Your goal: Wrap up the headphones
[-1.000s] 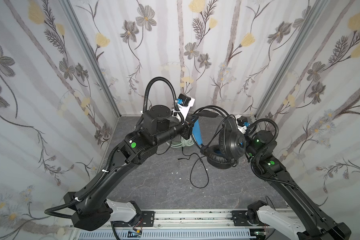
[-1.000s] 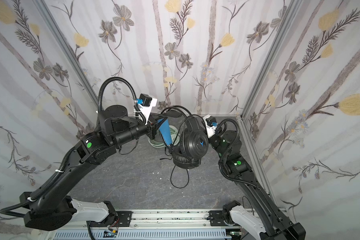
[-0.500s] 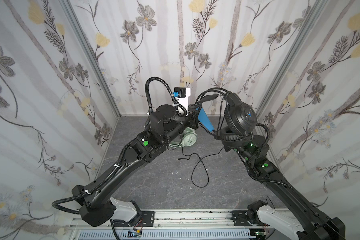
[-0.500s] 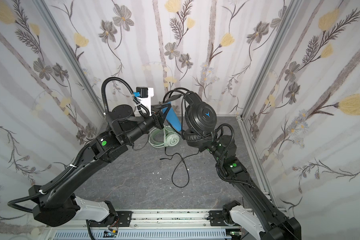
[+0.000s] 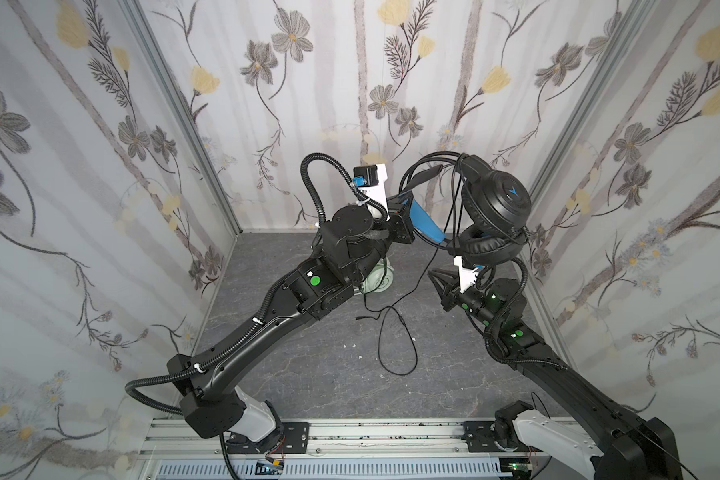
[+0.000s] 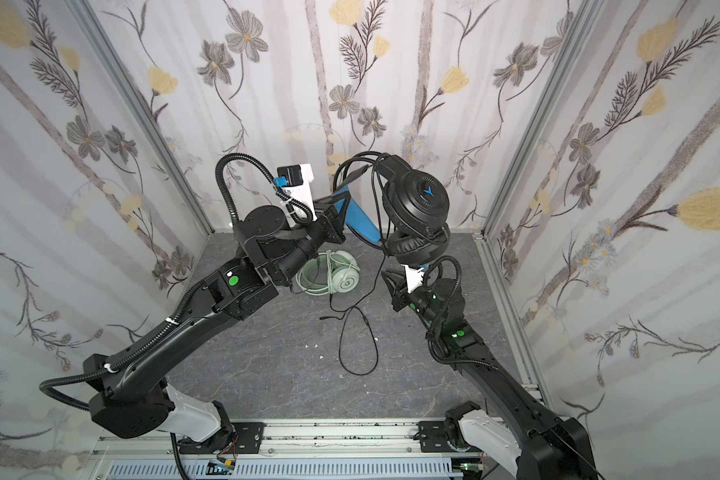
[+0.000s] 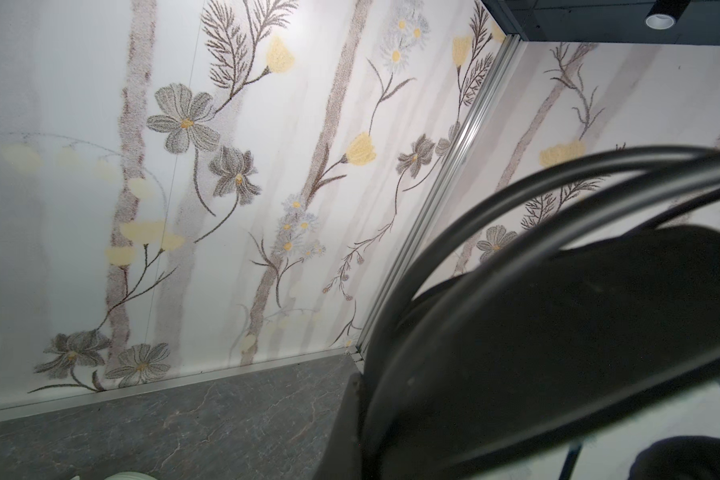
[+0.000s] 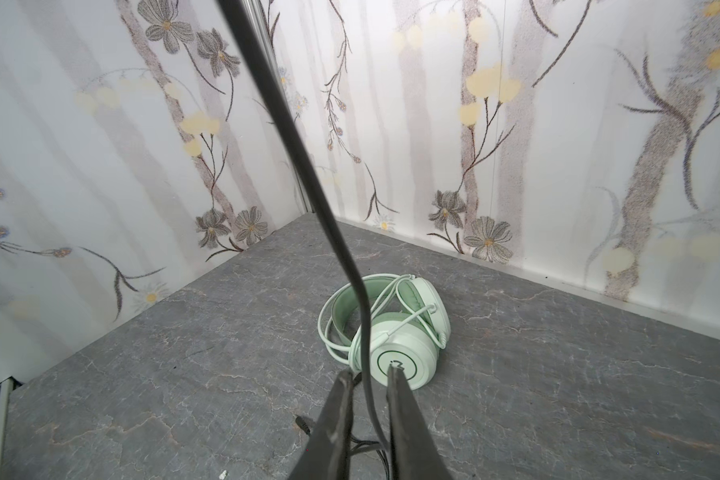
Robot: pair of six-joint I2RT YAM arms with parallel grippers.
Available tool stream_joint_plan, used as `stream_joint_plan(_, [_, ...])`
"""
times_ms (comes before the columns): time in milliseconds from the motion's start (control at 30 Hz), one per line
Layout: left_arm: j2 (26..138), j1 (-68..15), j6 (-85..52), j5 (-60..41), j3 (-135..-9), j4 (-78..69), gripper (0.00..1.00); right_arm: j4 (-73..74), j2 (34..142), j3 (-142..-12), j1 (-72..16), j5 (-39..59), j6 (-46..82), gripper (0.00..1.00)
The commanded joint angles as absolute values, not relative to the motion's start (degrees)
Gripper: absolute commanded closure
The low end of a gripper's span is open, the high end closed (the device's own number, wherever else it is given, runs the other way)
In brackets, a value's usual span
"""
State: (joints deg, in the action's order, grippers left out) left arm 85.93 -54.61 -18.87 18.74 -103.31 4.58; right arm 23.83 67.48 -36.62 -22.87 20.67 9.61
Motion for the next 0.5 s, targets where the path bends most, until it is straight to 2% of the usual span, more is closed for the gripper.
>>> stream_joint_plan(0, [86.5,-54.8,-21.8,21.2,-104.7,-1.0,1.0,29.3,68.0,-36.4,-23.1,21.6,12.2,0.75])
stream_joint_plan(133, [87.5,-55.1,-21.7,20.5,-106.2,0.0,1.0,30.9,68.3,-36.3,-23.1,22.1,12.6,0.58])
stream_joint_plan(300, [88.0,-55.4,-21.7,20.4,-106.8,0.4,1.0,33.1,69.6,-36.9,-23.4,24.6,13.2,0.42])
stream_joint_plan(467, [88.3,-55.7,-22.1,19.6,-107.6,0.5,1.0,32.3,71.3,-39.0,-23.2,22.3,12.5,0.35])
